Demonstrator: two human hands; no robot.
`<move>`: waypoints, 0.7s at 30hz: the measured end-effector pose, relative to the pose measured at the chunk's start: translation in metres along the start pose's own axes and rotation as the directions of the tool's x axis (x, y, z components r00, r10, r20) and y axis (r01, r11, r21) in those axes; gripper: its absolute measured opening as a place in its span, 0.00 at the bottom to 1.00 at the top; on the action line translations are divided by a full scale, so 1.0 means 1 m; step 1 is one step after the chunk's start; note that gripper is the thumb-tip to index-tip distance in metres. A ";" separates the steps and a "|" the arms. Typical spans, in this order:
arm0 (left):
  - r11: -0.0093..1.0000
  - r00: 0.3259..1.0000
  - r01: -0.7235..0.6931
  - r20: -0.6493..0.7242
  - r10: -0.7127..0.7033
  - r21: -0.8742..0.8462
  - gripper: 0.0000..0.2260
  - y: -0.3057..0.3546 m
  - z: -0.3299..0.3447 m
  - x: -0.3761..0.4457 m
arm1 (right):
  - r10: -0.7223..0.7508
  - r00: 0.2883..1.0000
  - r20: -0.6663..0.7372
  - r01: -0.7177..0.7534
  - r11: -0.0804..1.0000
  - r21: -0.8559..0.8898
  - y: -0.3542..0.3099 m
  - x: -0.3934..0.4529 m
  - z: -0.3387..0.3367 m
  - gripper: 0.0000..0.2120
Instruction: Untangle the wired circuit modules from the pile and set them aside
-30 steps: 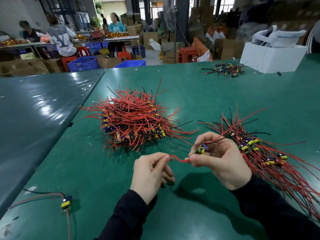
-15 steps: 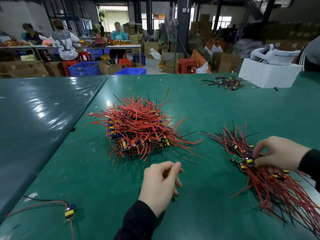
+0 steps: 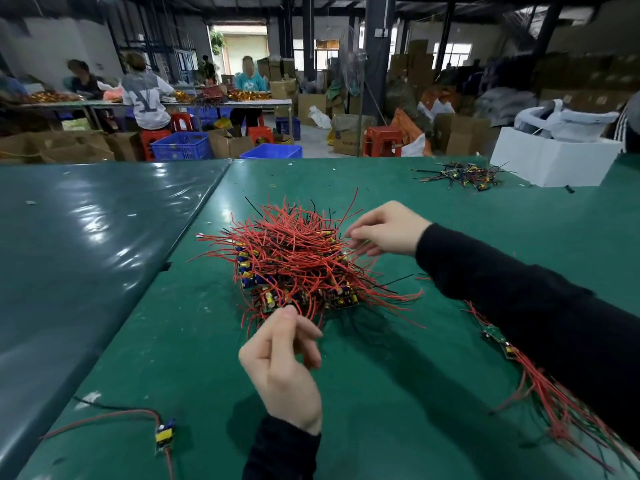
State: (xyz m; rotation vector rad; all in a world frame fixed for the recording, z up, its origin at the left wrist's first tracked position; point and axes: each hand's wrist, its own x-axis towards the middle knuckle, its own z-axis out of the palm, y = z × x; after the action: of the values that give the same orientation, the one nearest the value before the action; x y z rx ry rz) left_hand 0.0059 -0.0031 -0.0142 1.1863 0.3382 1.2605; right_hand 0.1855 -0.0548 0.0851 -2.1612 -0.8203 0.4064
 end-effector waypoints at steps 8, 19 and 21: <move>0.971 0.902 0.154 -0.375 -0.214 -0.183 0.20 -0.009 -0.020 0.037 | 0.044 0.998 0.046 -0.016 0.873 -0.487 -0.016 0.031 0.050 0.33; 0.943 0.910 0.266 -0.374 -0.177 0.200 0.09 -0.037 -0.046 0.070 | -0.378 0.888 -0.262 0.198 0.829 -0.523 -0.017 0.027 0.058 0.08; 0.876 0.928 0.315 -0.312 -0.203 0.367 0.09 -0.042 -0.049 0.087 | -0.456 0.849 -0.266 0.269 0.807 -0.526 -0.009 0.019 0.057 0.09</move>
State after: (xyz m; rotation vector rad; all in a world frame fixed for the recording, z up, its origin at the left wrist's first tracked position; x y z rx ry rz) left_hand 0.0220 0.1018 -0.0351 1.2707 0.9736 1.1367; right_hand 0.1665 -0.0063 0.0543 -2.3217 -1.1695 -0.4606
